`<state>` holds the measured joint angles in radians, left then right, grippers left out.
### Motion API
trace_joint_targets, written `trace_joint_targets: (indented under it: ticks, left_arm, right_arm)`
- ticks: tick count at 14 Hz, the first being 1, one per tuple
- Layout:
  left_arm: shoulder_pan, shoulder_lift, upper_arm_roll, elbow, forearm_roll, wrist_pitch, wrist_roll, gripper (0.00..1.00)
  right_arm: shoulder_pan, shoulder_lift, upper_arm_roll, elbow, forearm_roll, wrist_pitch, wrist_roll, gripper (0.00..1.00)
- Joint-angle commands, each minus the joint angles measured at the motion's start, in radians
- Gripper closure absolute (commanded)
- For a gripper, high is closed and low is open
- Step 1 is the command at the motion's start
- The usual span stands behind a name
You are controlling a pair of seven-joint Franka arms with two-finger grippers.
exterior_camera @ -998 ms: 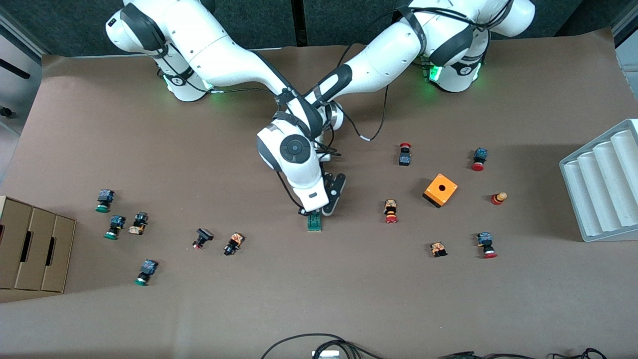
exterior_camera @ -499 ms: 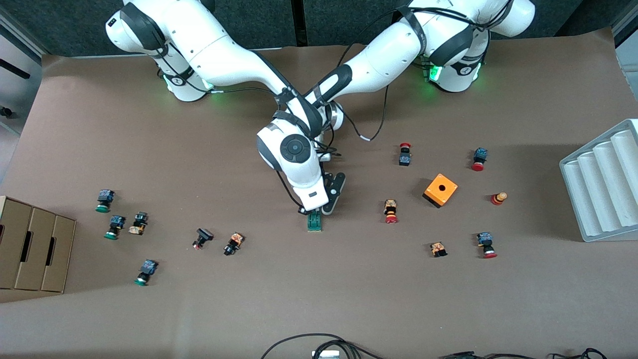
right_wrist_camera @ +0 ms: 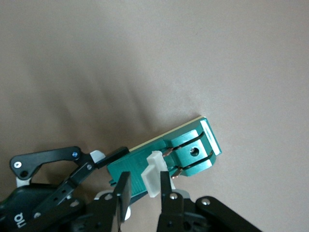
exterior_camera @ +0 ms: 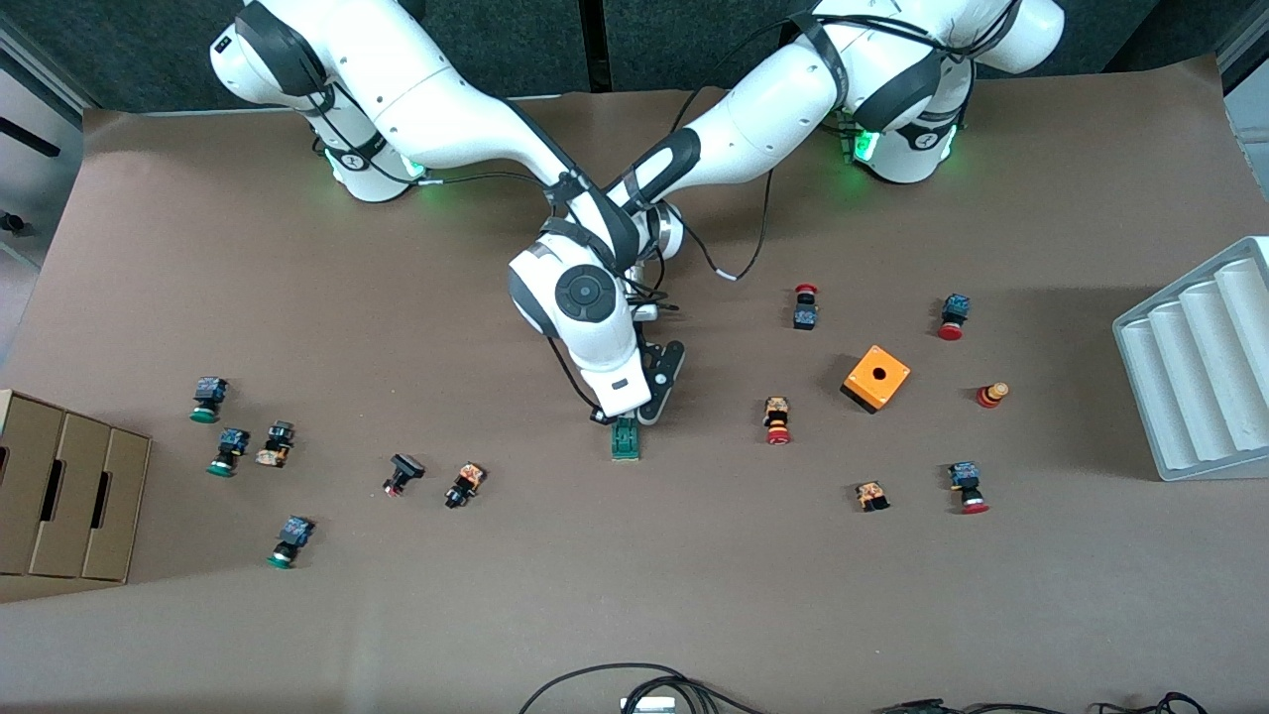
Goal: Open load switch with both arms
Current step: 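Press the white handle down into the switch contacts with the right gripper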
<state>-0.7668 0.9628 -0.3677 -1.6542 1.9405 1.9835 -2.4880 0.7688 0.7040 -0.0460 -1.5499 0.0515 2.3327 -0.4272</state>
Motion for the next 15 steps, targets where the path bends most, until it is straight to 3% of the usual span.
trace_joint_targets:
  ticks: [1, 15]
  left_arm:
    - [0.0, 0.001, 0.009, 0.008, 0.014, 0.017, -0.003, 0.57]
    - [0.0, 0.001, 0.009, 0.008, 0.014, 0.017, -0.005, 0.57]
  right_arm:
    - [0.007, -0.029, 0.0, -0.042, -0.012, -0.01, 0.021, 0.69]
    - [0.027, -0.021, -0.002, -0.042, -0.013, -0.004, 0.107, 0.69]
